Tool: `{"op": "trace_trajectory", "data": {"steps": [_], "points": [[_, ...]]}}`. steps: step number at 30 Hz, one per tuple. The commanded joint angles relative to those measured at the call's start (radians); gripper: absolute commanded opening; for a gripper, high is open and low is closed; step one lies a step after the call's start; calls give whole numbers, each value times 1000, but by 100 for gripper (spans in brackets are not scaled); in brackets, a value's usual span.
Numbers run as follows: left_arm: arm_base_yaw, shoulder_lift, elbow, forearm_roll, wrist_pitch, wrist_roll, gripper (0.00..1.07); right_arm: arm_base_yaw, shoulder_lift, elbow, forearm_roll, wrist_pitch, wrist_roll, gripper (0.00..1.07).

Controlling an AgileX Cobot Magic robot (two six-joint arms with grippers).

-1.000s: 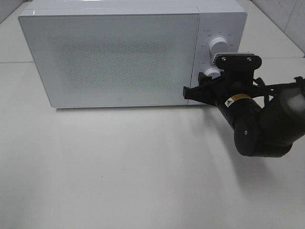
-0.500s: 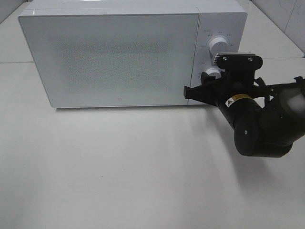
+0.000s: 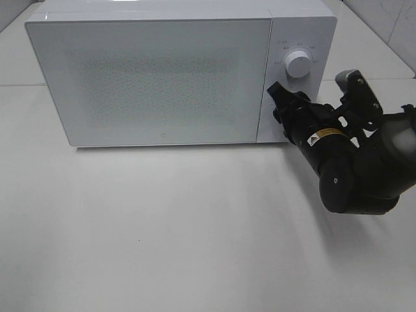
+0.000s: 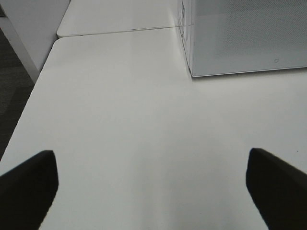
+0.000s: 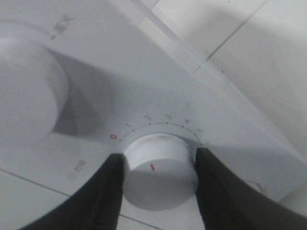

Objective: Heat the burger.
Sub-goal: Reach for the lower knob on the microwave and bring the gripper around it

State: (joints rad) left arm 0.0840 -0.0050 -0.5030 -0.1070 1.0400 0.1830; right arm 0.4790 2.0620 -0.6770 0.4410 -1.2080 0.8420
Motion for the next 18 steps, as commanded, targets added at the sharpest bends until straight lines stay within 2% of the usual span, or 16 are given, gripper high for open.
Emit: {"op": "trace_trajectory", "data": {"steps": [1, 3, 6, 9, 11, 18], "points": [[1, -20, 3, 1, -4, -7, 101, -2, 0, -10, -10, -212, 149, 19], [1, -20, 3, 1, -4, -7, 101, -2, 0, -10, -10, -214, 346, 21], [1, -20, 3, 1, -4, -7, 101, -2, 0, -10, -10, -214, 463, 21], [1, -20, 3, 1, -4, -7, 101, -2, 0, -10, -10, -214, 499, 22], [1, -20, 3, 1, -4, -7, 101, -2, 0, -10, -10, -216, 617, 23], [1, -20, 3, 1, -4, -7, 101, -2, 0, -10, -10, -218, 795, 24]]}}
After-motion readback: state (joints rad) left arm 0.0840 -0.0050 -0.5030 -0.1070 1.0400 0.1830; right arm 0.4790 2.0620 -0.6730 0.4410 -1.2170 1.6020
